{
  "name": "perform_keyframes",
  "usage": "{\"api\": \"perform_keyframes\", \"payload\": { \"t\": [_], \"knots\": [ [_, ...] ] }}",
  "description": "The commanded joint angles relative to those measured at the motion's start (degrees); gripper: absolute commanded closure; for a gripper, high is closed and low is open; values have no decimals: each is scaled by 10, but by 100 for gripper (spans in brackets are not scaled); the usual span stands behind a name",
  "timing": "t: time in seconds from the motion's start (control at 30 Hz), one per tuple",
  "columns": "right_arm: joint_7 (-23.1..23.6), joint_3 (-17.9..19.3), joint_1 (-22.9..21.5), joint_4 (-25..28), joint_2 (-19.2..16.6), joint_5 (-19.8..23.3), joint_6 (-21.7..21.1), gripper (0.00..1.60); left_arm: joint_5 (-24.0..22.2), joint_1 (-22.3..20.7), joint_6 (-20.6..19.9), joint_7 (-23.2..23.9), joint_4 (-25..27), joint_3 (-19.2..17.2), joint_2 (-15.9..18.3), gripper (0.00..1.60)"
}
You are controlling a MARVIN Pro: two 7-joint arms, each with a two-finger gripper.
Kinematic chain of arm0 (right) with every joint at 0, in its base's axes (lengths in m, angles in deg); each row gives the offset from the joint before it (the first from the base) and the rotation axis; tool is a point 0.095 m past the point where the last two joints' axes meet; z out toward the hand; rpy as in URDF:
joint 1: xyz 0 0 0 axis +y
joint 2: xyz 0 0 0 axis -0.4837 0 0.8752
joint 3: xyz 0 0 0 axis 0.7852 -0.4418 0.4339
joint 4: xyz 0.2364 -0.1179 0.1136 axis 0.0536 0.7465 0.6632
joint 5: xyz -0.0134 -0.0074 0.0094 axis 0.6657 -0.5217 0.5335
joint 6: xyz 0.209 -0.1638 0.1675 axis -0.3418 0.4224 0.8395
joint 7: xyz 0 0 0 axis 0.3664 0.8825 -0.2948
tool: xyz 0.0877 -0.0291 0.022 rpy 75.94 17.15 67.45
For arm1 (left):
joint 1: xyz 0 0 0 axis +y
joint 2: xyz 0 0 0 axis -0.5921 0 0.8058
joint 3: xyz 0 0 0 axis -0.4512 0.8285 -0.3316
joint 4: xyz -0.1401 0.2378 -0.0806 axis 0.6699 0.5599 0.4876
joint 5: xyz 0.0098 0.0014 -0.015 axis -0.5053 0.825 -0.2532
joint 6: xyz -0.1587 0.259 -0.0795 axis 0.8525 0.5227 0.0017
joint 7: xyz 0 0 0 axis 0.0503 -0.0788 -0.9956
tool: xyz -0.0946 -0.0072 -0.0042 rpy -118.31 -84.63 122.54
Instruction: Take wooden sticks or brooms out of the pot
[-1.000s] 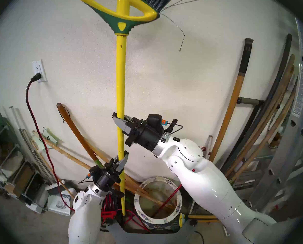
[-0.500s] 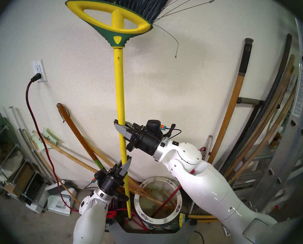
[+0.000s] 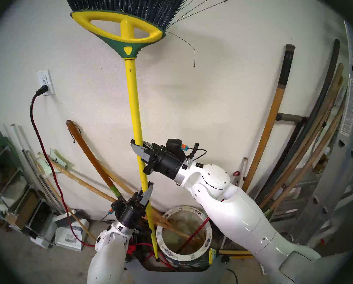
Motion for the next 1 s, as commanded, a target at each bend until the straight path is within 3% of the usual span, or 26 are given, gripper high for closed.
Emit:
{"api": "perform_keyframes", "payload": {
  "t": [0.0,0.43,0.97],
  "knots": [
    [3,-8,5,18,12,5,5,160,-2,-2,-1,-14,-16,4,-4,160],
    [-16,-4,38,7,11,7,22,160,42,-19,28,-28,-77,13,13,160],
    [-27,15,65,1,5,4,33,160,109,-7,19,-66,-43,17,40,160]
  ]
}}
